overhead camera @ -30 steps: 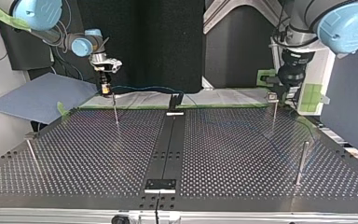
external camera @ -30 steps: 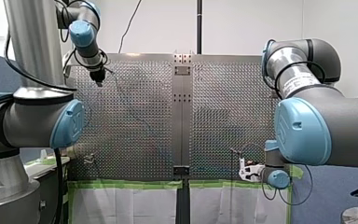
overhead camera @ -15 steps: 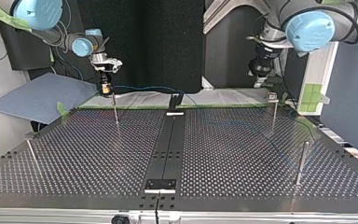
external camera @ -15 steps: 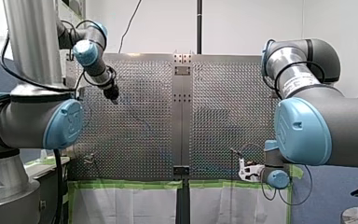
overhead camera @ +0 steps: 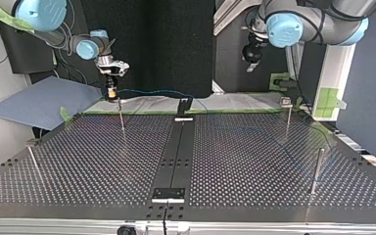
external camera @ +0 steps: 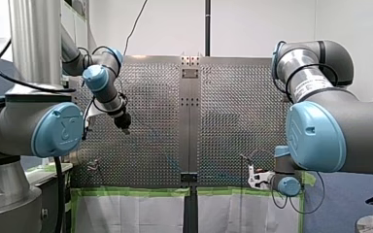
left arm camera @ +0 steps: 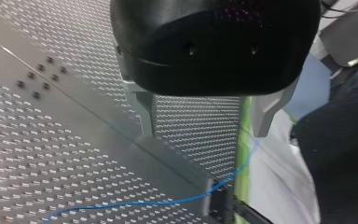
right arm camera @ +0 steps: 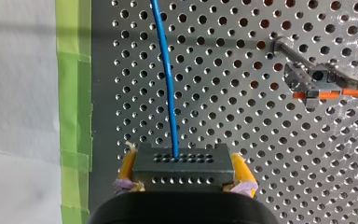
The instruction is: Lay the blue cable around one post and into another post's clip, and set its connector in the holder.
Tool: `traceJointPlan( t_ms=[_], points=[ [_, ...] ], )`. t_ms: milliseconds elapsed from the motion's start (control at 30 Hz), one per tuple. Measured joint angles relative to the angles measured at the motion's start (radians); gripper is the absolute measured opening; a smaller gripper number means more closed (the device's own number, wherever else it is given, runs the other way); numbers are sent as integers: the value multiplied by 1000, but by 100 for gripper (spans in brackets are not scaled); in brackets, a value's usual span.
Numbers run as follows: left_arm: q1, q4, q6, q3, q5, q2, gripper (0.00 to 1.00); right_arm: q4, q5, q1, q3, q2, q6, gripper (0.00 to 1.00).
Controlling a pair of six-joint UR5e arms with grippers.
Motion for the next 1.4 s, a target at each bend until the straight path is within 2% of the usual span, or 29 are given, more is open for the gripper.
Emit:
traceJointPlan(
  t_ms=[267,500,700,867,1033,1267,1400],
  points=[
    [-68,68,-11,-68,-68,-68,100,0,0,2,0,0,0,0],
    [-131,131,-66,-119,-131,-131,100,-1,0,3,0,1,0,0],
    [-183,183,-114,-136,-183,-183,100,-3,0,7,0,2,0,0],
    [-217,217,-112,-134,-217,-217,100,-4,0,10,0,3,0,0],
    [-258,258,-108,-107,-249,-251,100,-5,0,13,0,3,-1,0],
    [-317,317,-98,-69,-256,-291,100,-6,0,14,0,4,-1,0],
    [-359,358,-82,-29,-255,-332,100,-6,0,11,0,4,0,0]
  ],
)
